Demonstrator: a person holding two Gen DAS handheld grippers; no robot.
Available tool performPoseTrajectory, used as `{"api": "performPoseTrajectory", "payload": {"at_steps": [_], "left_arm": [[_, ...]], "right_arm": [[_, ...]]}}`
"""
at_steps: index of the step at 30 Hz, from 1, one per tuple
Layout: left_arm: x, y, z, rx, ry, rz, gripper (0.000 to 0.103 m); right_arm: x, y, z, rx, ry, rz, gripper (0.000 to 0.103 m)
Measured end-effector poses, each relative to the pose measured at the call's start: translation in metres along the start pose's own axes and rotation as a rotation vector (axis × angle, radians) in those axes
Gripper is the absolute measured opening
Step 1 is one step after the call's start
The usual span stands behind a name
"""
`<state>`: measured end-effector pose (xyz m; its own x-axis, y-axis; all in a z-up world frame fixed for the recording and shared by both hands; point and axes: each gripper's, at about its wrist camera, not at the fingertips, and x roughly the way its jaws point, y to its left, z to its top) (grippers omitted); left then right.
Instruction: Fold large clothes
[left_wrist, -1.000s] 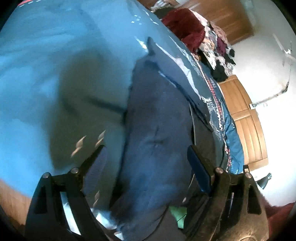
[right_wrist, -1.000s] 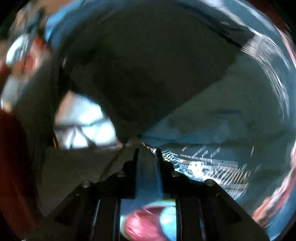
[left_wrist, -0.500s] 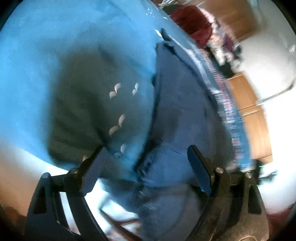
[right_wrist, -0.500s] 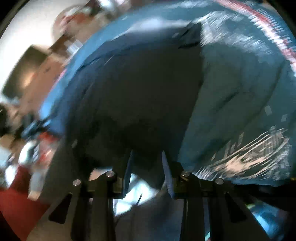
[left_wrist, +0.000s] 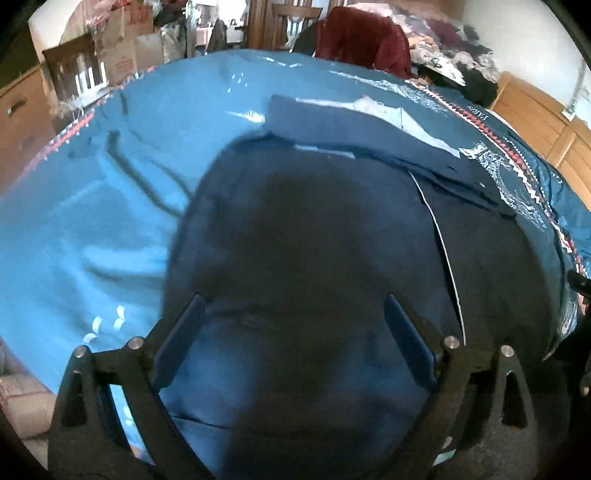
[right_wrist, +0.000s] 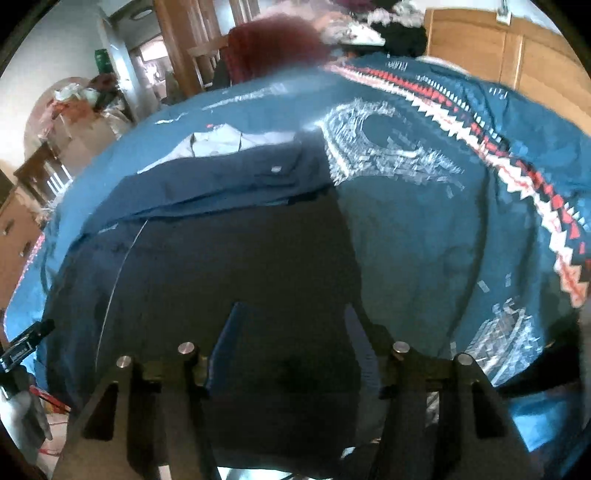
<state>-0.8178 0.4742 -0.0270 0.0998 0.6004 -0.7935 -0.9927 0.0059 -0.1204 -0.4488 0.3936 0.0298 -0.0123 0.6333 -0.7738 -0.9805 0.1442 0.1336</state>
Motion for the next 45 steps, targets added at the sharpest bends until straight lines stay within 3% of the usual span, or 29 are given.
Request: {"api": "performPoseTrajectory", "payload": {"at_steps": [7, 11, 23, 28, 32, 35, 37, 40, 45], "left_arm": [[0.013, 0.004, -0.006, -0.047, 0.052, -0.013, 0.096], [0.016, 0.004, -0.01, -0.047, 0.067, -0.026, 0.102], [0.024, 0.002, -0.01, -0.07, 0.104, 0.025, 0.103], [0.027, -0.001, -0.012, -0.04, 0.096, 0.056, 0.103], [0.025, -0.001, -0.011, -0.037, 0.095, 0.057, 0.103], [0.016, 0.001, -0.002, -0.091, 0.118, 0.045, 0.103], [0.005, 0.0, 0.005, -0.125, 0.086, 0.009, 0.102], [-0.011, -0.016, 0.025, -0.089, 0.01, 0.0, 0.103], [0.009, -0.048, 0.063, -0.026, -0.027, -0.04, 0.103]], "right_arm": [[-0.012, -0.009, 0.001, -0.013, -0.035, -0.035, 0.063], [-0.015, -0.011, 0.001, -0.01, -0.034, -0.039, 0.063], [-0.016, -0.02, 0.002, -0.01, -0.024, -0.053, 0.065], [-0.004, -0.023, -0.007, -0.026, 0.006, -0.052, 0.069], [0.018, -0.041, -0.029, -0.005, 0.09, -0.044, 0.07], [0.031, -0.049, -0.037, 0.007, 0.137, -0.043, 0.07], [0.032, -0.047, -0.029, 0.013, 0.122, -0.022, 0.07], [0.035, -0.03, -0.001, 0.007, 0.072, 0.04, 0.072], [0.074, 0.003, 0.047, 0.016, 0.046, 0.124, 0.073]]}}
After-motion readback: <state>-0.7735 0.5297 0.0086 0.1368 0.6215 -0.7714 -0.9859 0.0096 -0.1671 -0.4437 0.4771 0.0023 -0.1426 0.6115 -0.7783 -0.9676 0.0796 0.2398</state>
